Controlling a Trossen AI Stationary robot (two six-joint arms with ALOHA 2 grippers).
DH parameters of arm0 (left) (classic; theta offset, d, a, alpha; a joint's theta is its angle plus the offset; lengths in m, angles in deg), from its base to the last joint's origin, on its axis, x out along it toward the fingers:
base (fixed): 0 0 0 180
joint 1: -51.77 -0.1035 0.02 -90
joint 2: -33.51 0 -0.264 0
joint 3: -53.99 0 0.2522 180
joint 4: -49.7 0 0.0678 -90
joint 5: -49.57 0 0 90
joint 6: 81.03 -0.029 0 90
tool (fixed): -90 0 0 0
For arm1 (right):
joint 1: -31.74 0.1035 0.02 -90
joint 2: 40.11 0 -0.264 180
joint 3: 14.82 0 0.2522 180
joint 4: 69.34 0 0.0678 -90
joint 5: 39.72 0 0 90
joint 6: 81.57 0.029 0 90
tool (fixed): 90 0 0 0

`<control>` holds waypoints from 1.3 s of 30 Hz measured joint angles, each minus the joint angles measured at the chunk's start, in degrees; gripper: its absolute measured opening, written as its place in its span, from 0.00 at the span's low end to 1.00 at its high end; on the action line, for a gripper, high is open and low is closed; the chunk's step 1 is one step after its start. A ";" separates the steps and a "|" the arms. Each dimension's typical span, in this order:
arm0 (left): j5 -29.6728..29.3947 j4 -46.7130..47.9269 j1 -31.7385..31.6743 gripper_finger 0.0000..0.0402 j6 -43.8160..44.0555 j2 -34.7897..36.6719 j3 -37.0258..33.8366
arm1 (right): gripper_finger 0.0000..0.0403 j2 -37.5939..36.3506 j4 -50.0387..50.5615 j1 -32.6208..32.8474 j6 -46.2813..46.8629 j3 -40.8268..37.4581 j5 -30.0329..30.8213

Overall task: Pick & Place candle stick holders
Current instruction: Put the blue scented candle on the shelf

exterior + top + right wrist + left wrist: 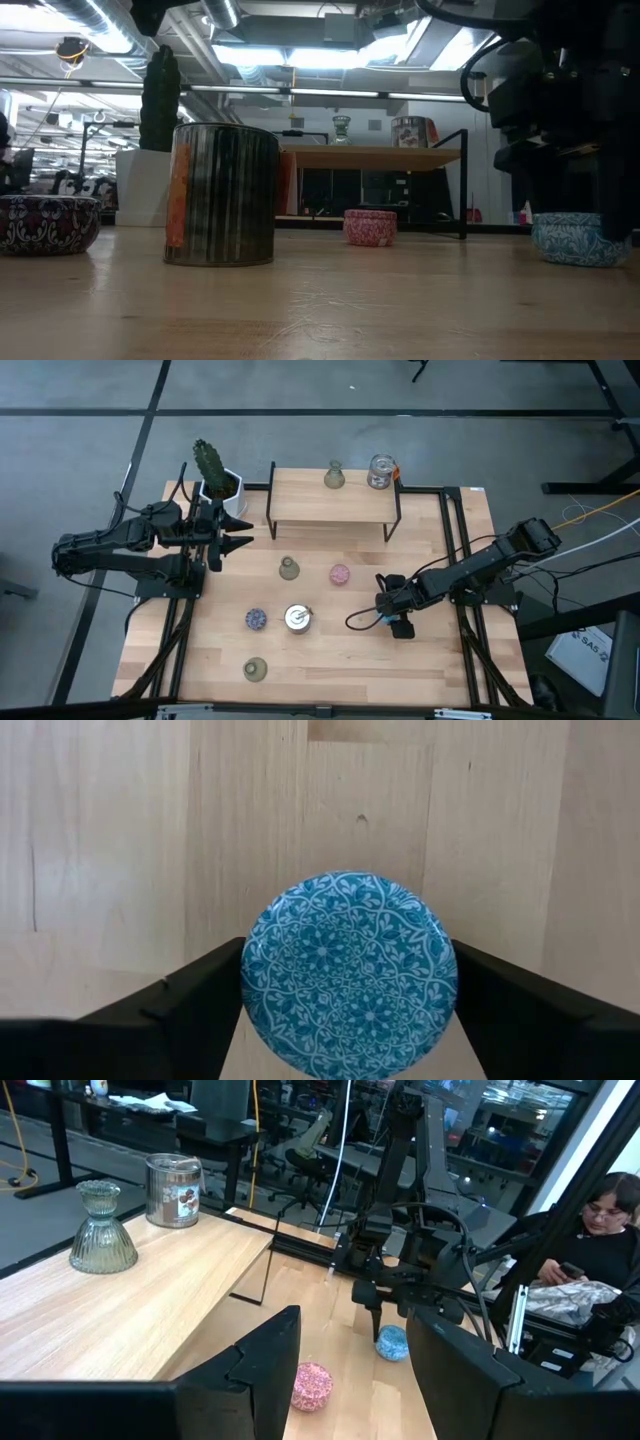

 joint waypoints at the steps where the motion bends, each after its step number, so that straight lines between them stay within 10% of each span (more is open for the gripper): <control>1: 0.00 0.00 0.00 0.45 0.00 0.00 0.00 | 0.81 -0.02 0.02 0.00 -0.01 0.00 0.00; 39: 0.00 -0.02 0.00 0.45 0.00 0.02 0.02 | 0.77 -0.08 7.09 -1.00 -0.46 5.44 -3.19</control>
